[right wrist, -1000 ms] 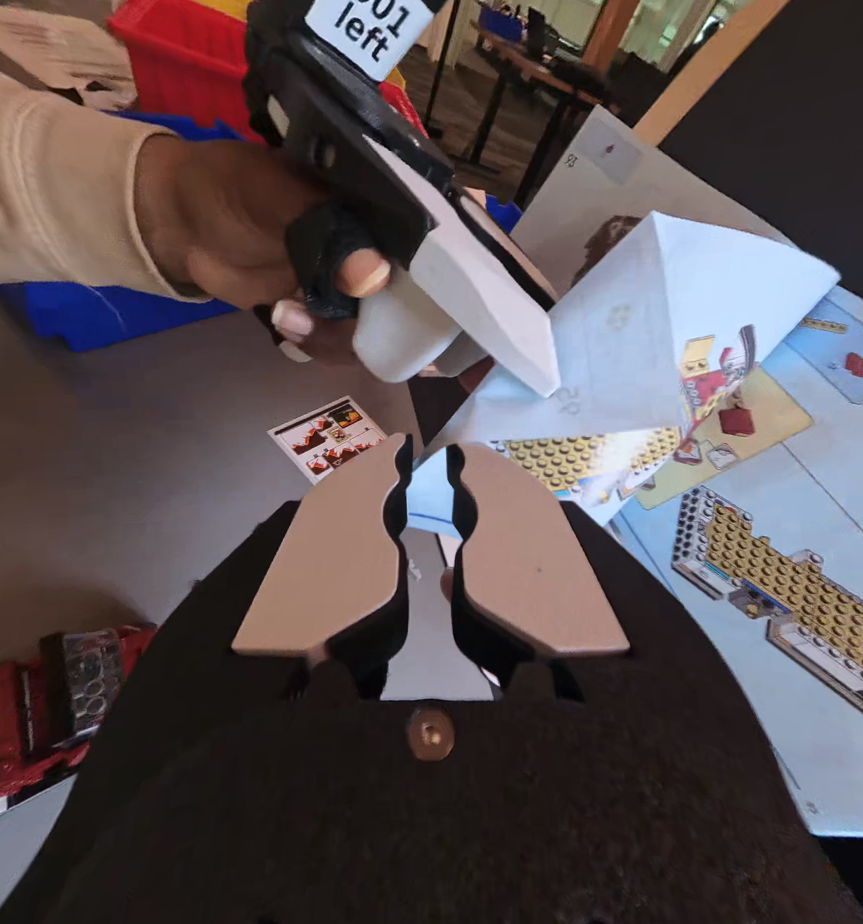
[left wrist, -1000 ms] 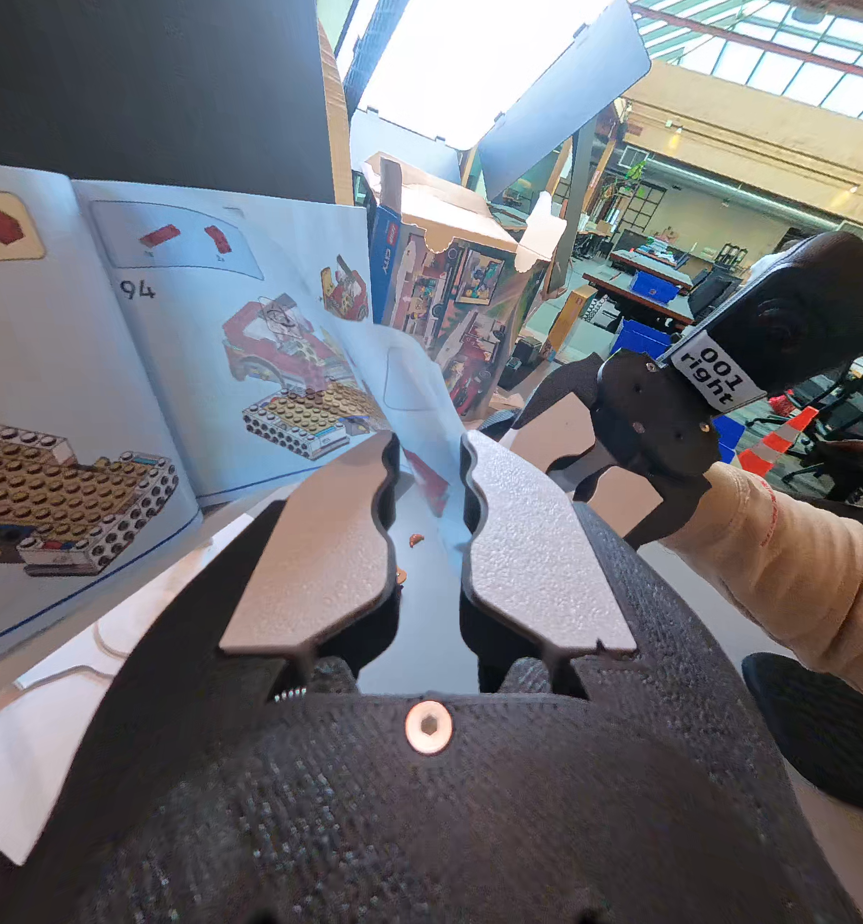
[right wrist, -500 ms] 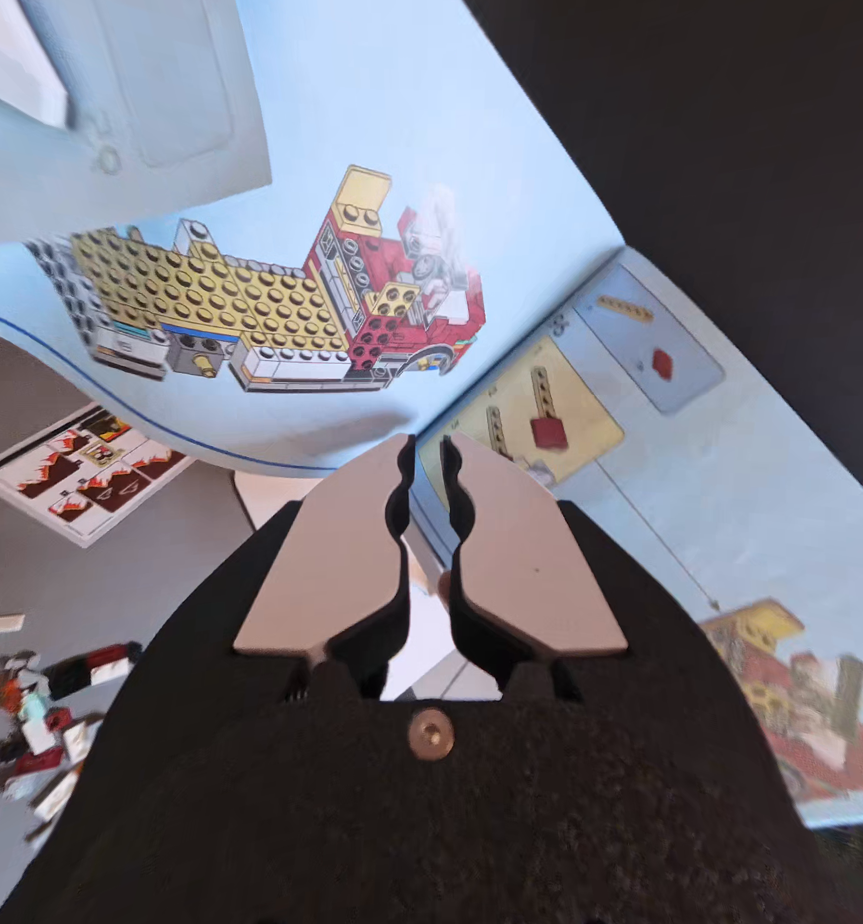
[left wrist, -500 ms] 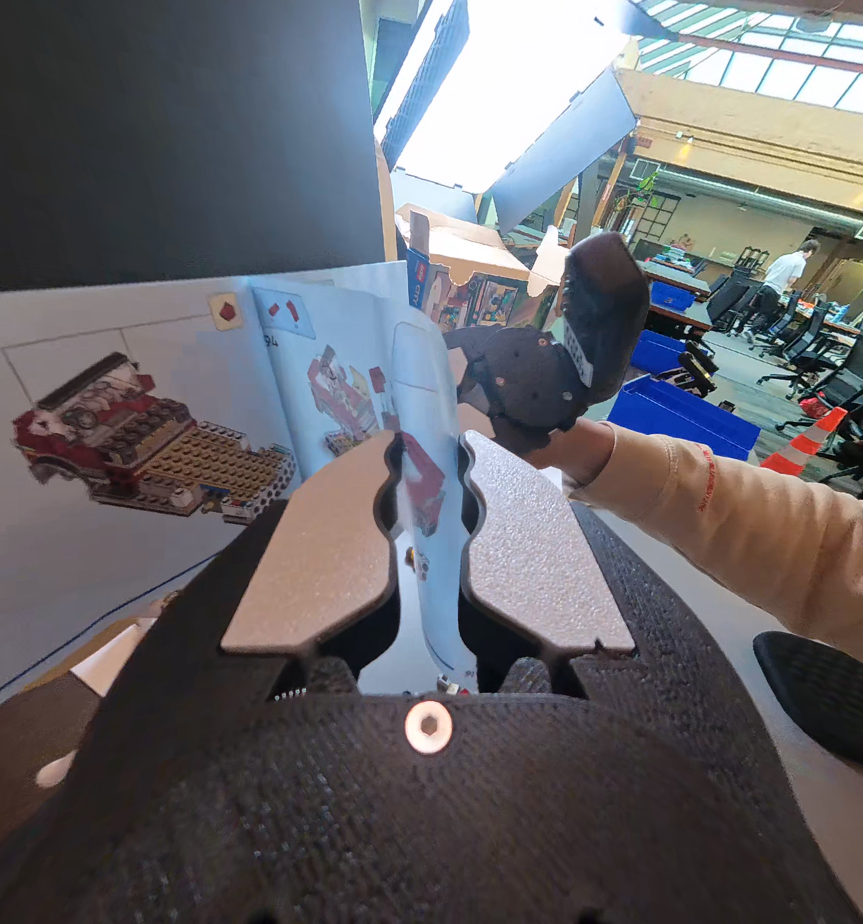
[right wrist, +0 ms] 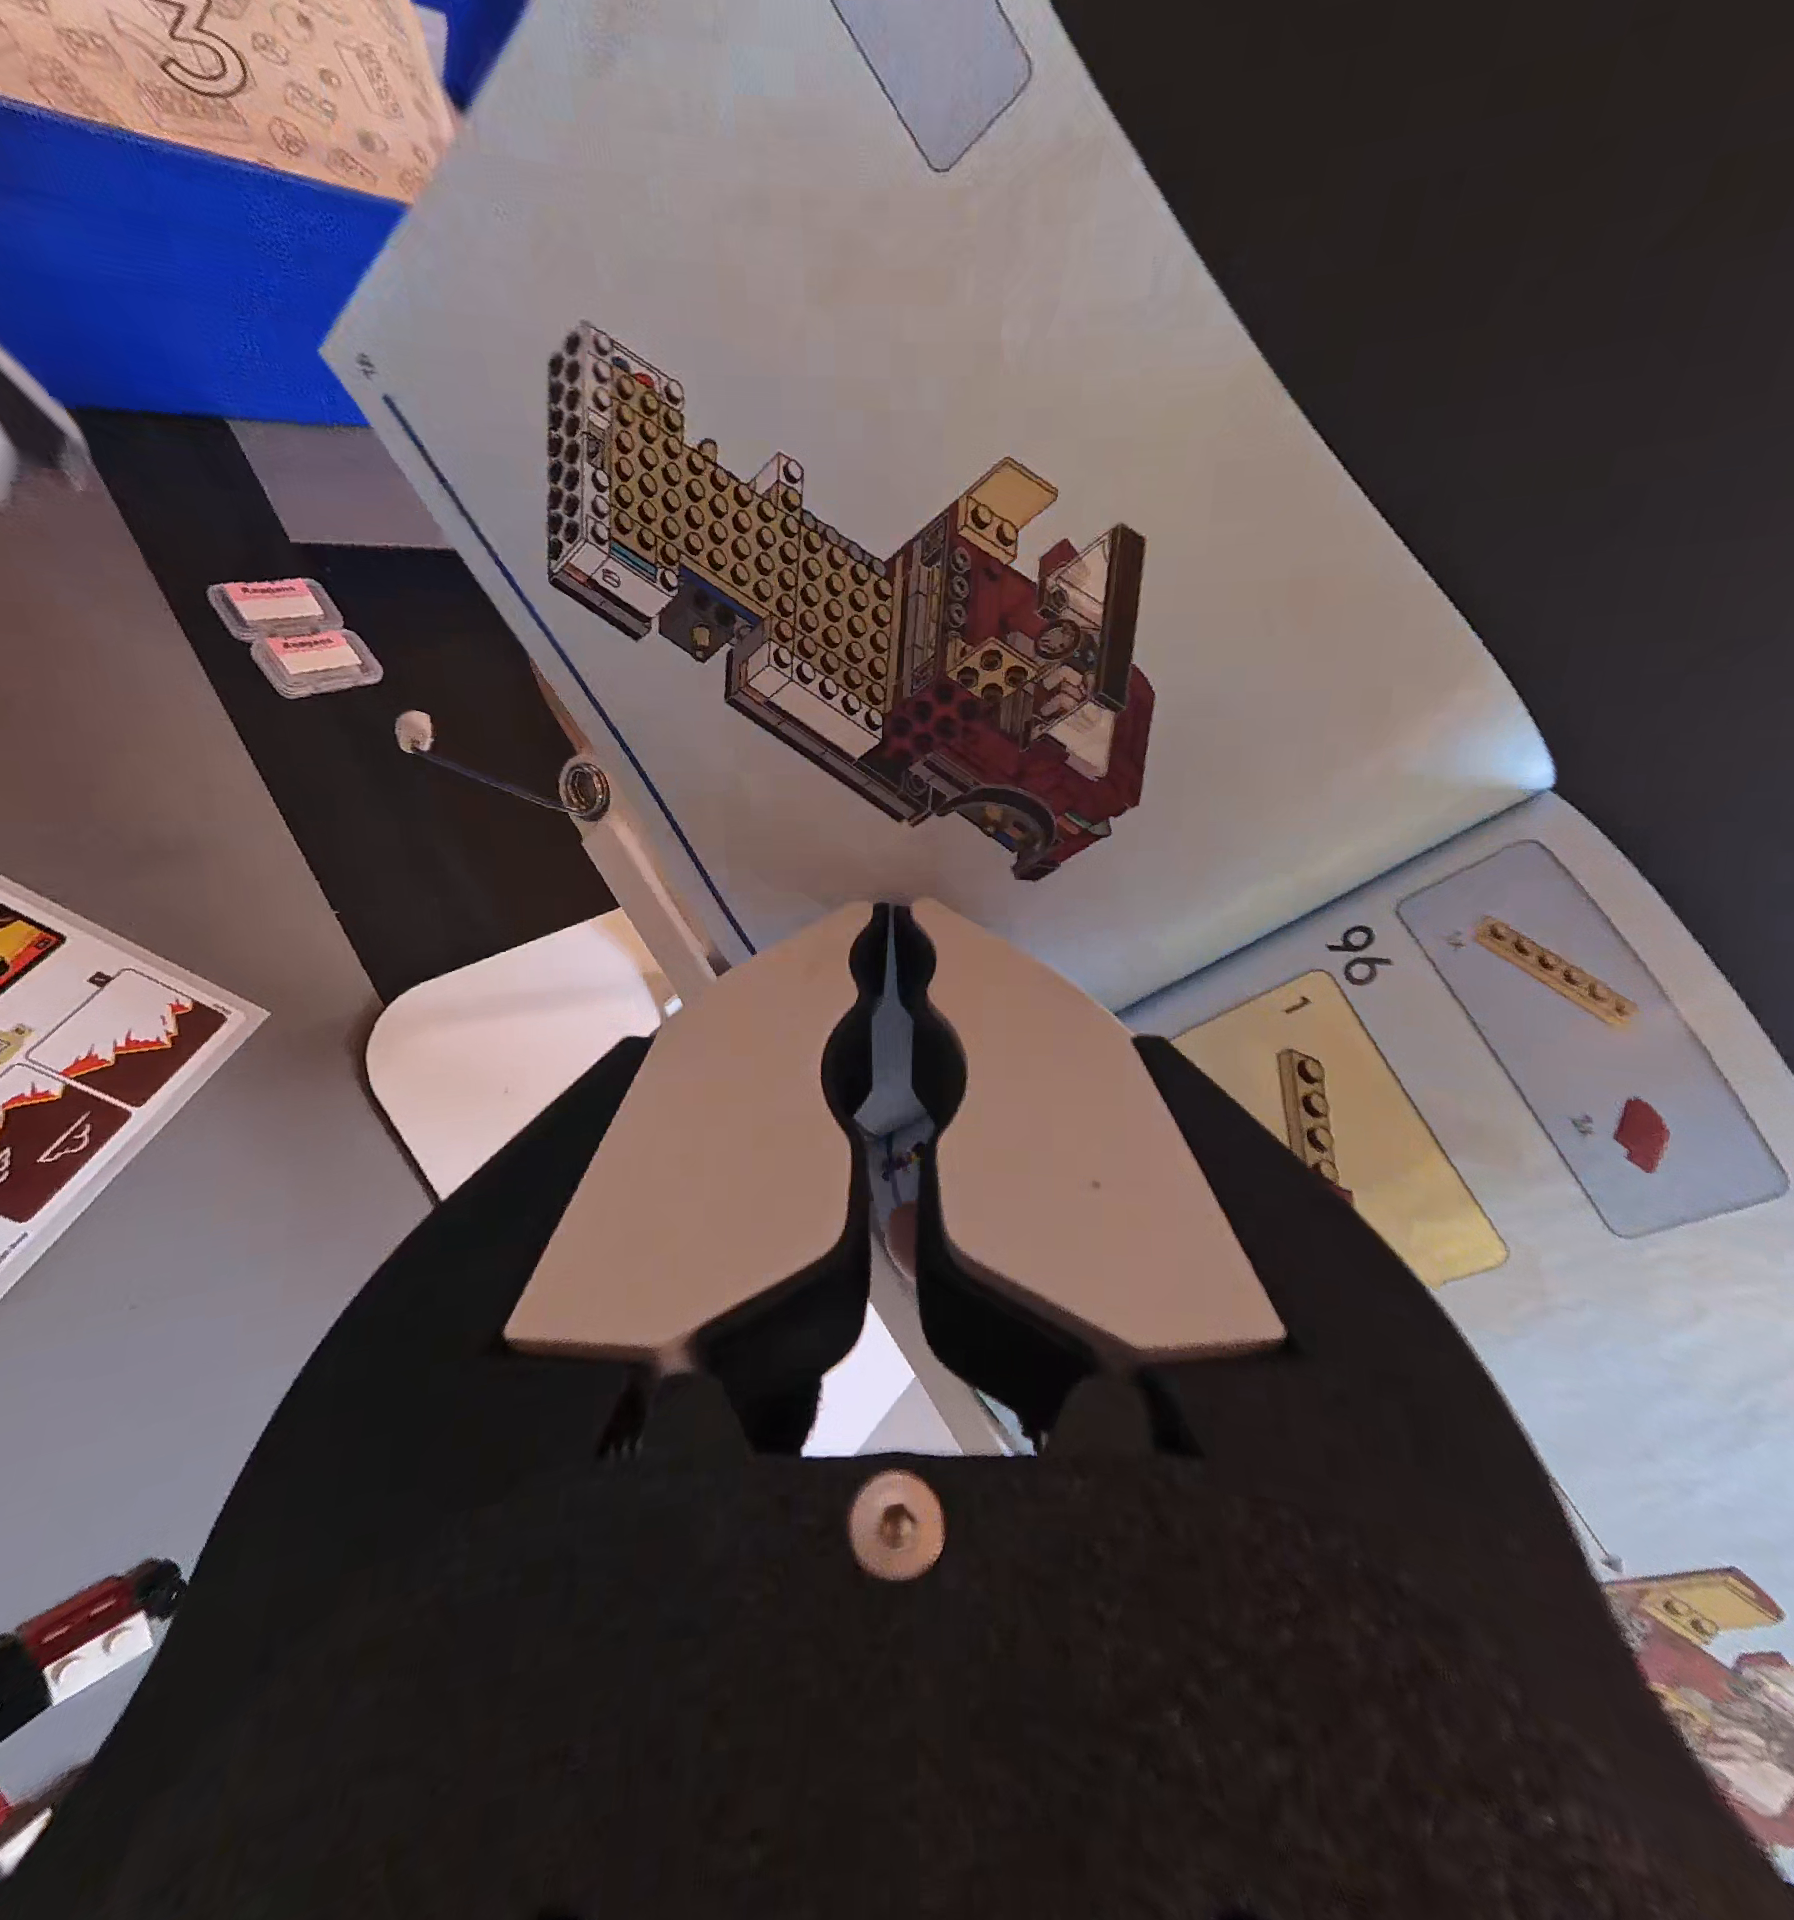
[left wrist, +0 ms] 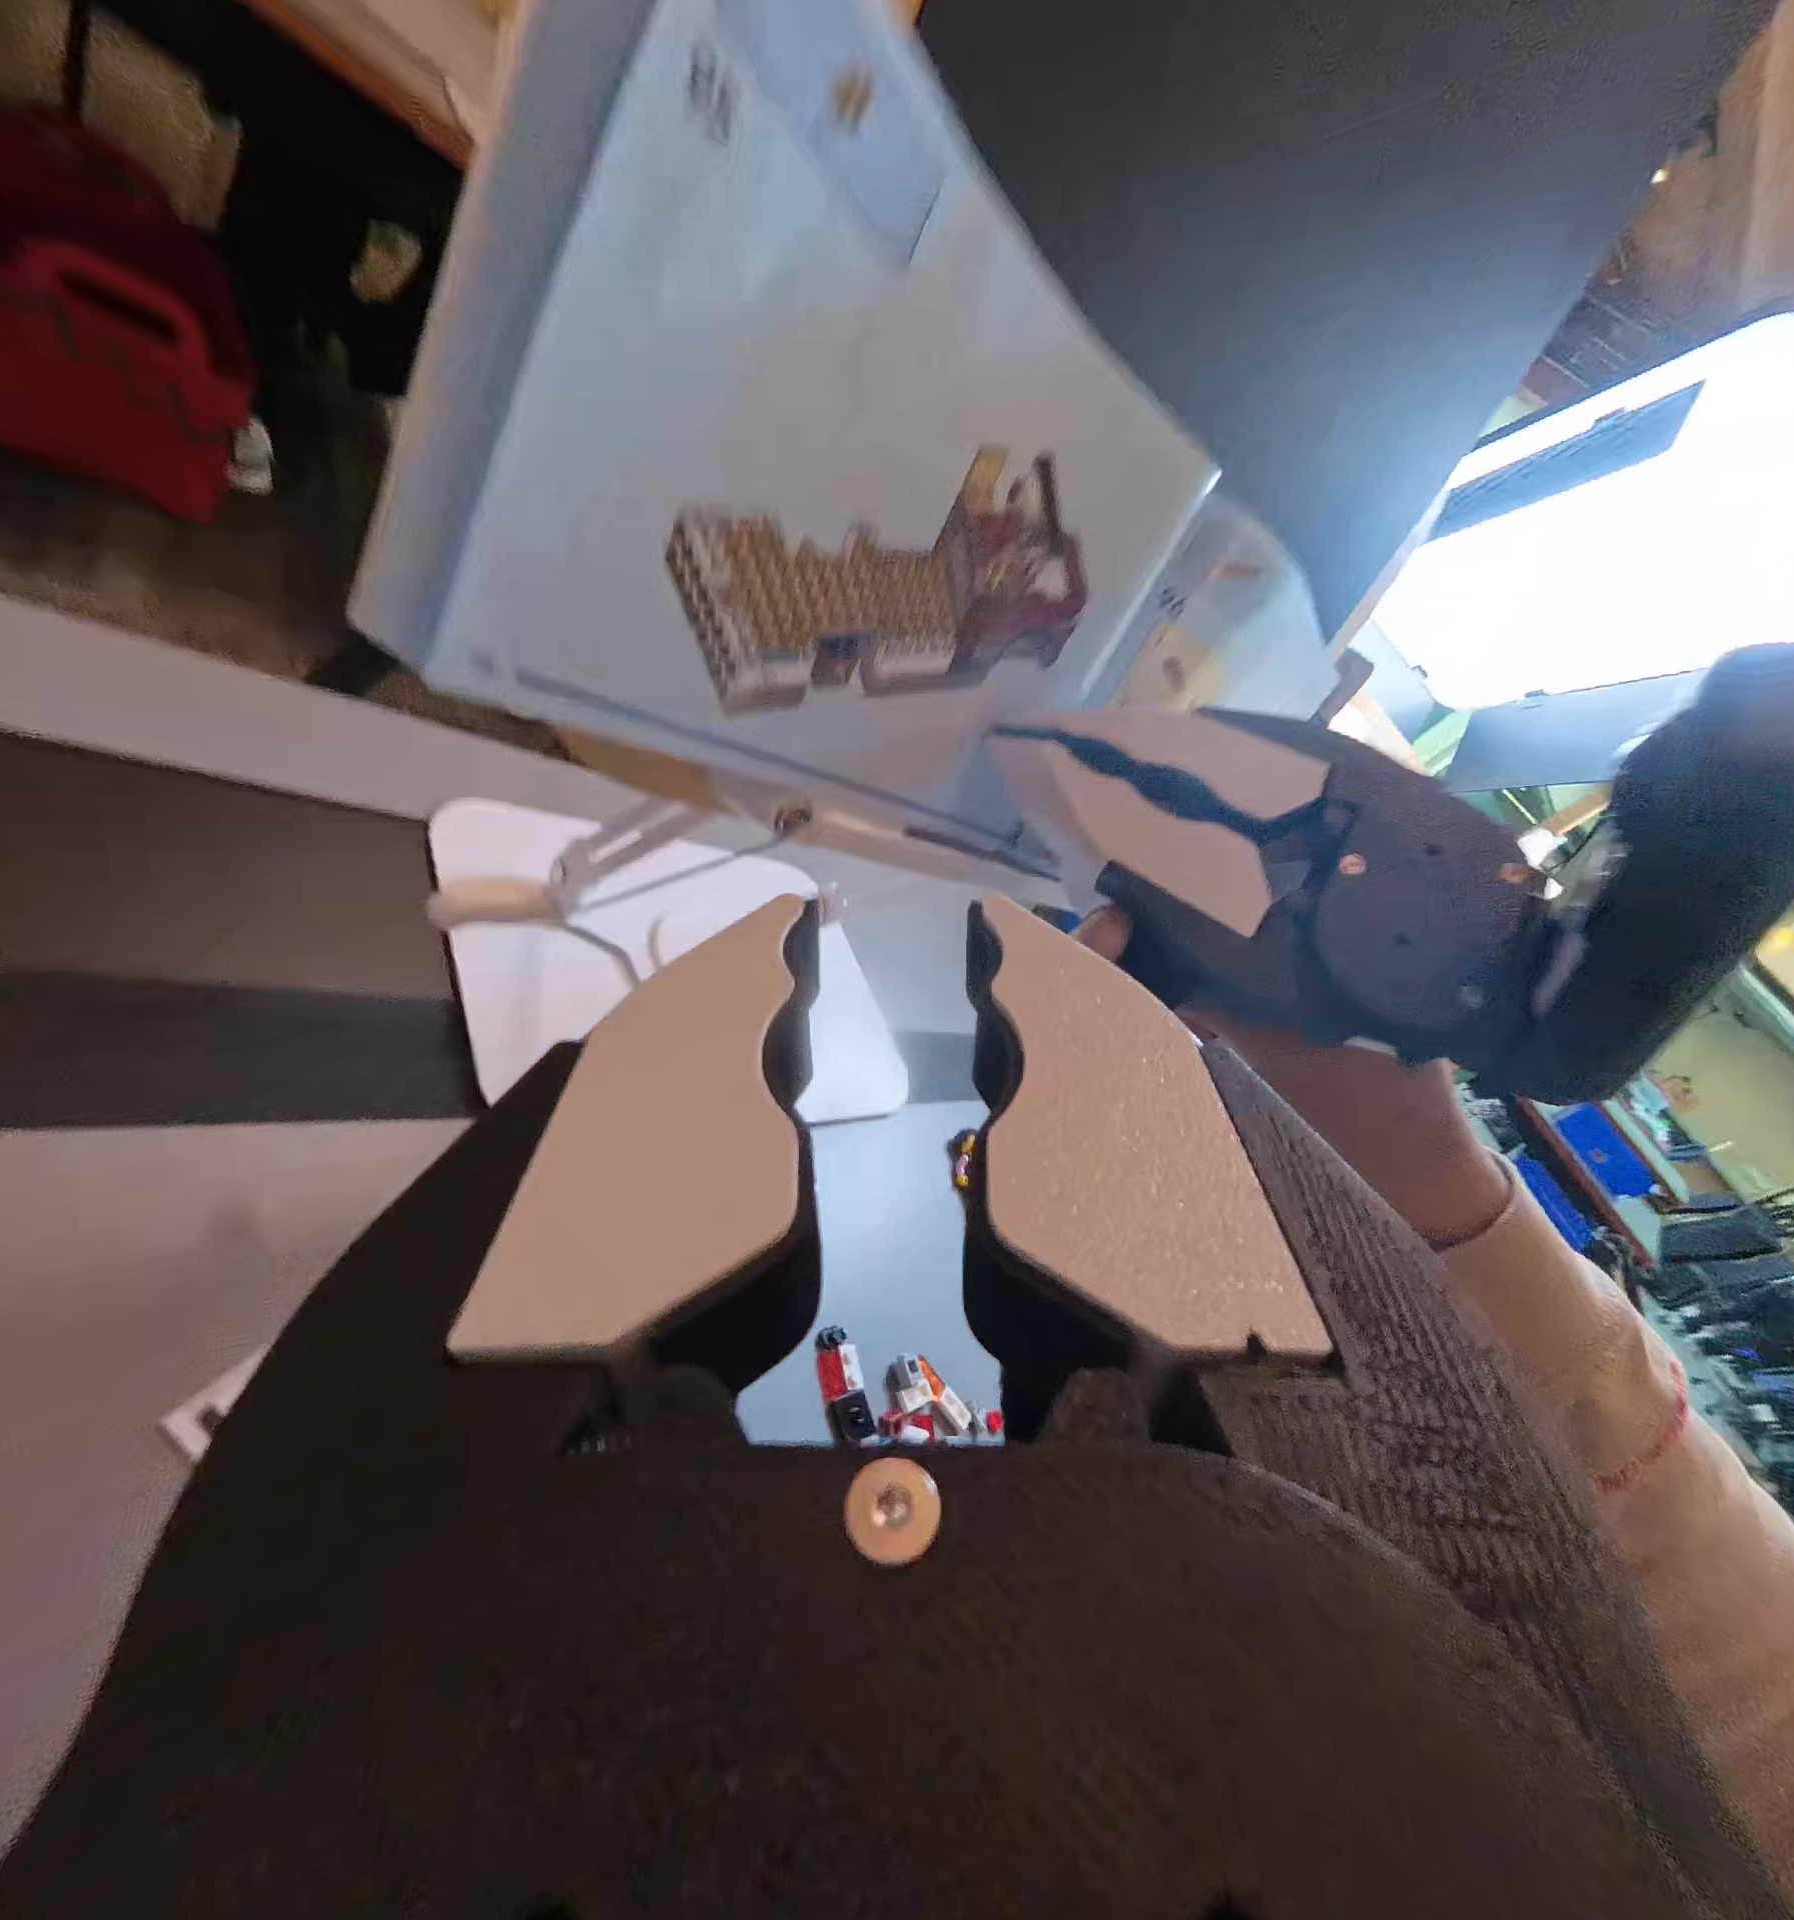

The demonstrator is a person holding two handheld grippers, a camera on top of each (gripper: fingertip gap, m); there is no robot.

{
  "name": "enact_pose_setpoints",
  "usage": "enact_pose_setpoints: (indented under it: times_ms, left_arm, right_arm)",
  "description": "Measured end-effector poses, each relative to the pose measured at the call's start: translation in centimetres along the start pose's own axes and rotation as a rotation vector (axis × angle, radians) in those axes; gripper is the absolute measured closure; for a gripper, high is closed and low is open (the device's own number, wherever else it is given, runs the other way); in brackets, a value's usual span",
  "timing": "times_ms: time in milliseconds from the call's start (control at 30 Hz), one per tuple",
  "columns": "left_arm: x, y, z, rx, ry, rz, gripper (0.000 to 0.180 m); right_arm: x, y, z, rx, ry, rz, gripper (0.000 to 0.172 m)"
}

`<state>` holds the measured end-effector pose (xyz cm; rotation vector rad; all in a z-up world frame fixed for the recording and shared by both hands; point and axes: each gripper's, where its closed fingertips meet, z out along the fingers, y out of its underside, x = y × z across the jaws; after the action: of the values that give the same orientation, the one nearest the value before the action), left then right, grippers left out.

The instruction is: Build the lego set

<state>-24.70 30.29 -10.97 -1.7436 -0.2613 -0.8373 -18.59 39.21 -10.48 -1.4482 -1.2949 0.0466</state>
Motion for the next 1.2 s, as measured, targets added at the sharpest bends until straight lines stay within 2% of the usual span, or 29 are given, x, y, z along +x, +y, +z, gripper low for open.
enact_pose_setpoints:
  times_ms: [67,133,200,300,367,433,533,800,867,1033,1200]
  left_arm:
    - [-1.4,2.6,2.5,-0.035,-0.028,-0.091,0.148]
    - [-2.2,3.9,4.8,-0.009,0.013,-0.242,0.140]
    - [-2.8,3.5,6.2,0.074,0.079,-0.404,0.135]
    - [-4.3,2.9,7.0,0.151,0.093,-0.487,0.138]
    - [-5.0,2.3,7.0,0.196,0.128,-0.542,0.144]
    - [-5.6,1.8,7.0,0.230,0.142,-0.570,0.153]
    - [-5.5,0.7,6.3,0.299,0.212,-0.576,0.171]
    - [-4.2,-0.3,5.1,0.388,0.185,-0.430,0.179]
    - [-3.7,-0.3,5.0,0.400,0.155,-0.348,0.179]
    - [-0.9,-0.7,5.1,0.379,0.009,0.109,0.180]
    - [2.1,0.3,7.0,0.144,-0.171,0.872,0.179]
  right_arm:
    - [-0.1,-0.1,0.0,0.004,-0.006,0.009,0.170]
    - [-0.2,-0.1,-0.1,0.020,-0.013,0.018,0.170]
    - [-0.3,-0.2,-0.4,0.048,-0.035,0.045,0.168]
    - [0.0,-0.5,-1.9,0.120,-0.050,0.127,0.160]
    - [1.4,-0.4,-3.1,0.165,0.012,0.181,0.160]
    - [2.8,0.5,-3.5,0.155,0.081,0.229,0.160]
    - [2.8,1.9,-2.7,0.093,0.086,0.283,0.152]
    - [2.8,2.0,-2.0,0.080,0.204,0.286,0.148]
    - [2.7,2.0,-2.0,0.071,0.212,0.272,0.148]
    - [2.3,1.8,-1.7,0.062,0.209,0.248,0.150]
    - [1.8,1.8,-1.4,0.070,0.177,0.248,0.146]
